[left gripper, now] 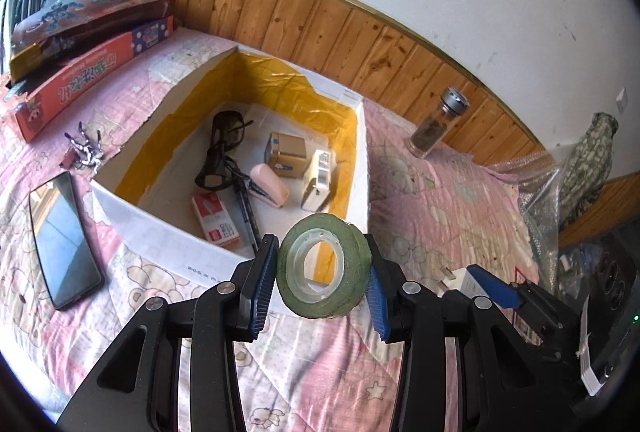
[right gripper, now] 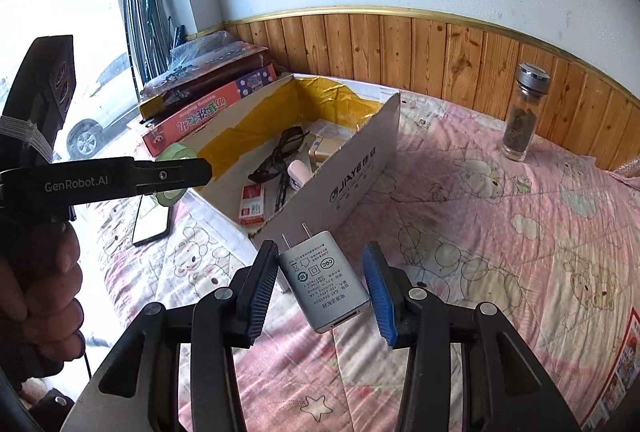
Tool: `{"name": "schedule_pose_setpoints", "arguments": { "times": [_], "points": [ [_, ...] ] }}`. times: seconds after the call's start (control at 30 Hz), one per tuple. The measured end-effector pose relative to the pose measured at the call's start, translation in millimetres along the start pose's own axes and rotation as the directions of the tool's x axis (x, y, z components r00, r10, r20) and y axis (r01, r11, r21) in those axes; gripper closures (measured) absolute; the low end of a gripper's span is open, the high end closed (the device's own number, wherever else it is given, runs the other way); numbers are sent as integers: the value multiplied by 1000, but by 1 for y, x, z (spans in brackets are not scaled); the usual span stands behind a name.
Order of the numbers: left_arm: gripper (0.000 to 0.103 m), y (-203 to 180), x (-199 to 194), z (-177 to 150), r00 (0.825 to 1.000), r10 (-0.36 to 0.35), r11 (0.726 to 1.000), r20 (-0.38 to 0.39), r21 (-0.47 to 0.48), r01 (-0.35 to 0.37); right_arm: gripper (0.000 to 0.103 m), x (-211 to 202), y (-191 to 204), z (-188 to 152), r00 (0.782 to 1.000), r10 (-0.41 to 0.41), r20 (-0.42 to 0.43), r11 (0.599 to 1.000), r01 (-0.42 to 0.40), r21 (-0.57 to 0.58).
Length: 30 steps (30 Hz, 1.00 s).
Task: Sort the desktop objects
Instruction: 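Carry the green tape roll and white charger with both tools over the cardboard box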
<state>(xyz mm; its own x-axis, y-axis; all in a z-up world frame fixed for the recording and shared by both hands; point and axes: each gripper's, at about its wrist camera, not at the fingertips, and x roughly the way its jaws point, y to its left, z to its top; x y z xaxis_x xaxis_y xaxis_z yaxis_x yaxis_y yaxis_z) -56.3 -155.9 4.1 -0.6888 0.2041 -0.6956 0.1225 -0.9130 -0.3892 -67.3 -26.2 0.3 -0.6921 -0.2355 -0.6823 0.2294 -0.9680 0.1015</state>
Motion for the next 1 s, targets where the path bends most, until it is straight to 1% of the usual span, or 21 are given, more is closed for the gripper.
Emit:
{"name": "schedule_pose_setpoints", "arguments": {
  "times": [0.1, 0.23, 0.37, 0.5, 0.6, 0.8, 1.0],
  "points": [
    [61, 13, 2, 9, 1000, 23, 999, 8, -26, -22, 58, 2, 2, 14, 1000, 9, 15, 1000, -9, -21],
    [61, 27, 10, 18, 999, 40, 997, -2, -71, -40, 58, 6, 2, 31, 999, 17, 27, 999, -16, -45],
    [61, 34, 17, 29, 999, 46, 995, 0, -92, -46, 58, 12, 4, 49, 999, 30, 34, 997, -28, -68],
    [61, 38, 29, 41, 999, 37, 992, -18, -117, -38, 58, 21, 13, 65, 998, 54, 29, 993, -51, -107],
    [61, 42, 40, 49, 999, 37, 990, -35, -138, -41, 58, 33, 23, 76, 997, 76, 10, 987, -74, -145],
    [61, 53, 65, 59, 993, 75, 986, -93, -144, -88, 58, 63, 35, 87, 995, 87, -40, 977, -93, -190],
    [61, 63, 82, 68, 982, 136, 983, -134, -102, -150, 58, 91, 47, 87, 992, 82, -98, 962, -104, -251]
  ]
}}
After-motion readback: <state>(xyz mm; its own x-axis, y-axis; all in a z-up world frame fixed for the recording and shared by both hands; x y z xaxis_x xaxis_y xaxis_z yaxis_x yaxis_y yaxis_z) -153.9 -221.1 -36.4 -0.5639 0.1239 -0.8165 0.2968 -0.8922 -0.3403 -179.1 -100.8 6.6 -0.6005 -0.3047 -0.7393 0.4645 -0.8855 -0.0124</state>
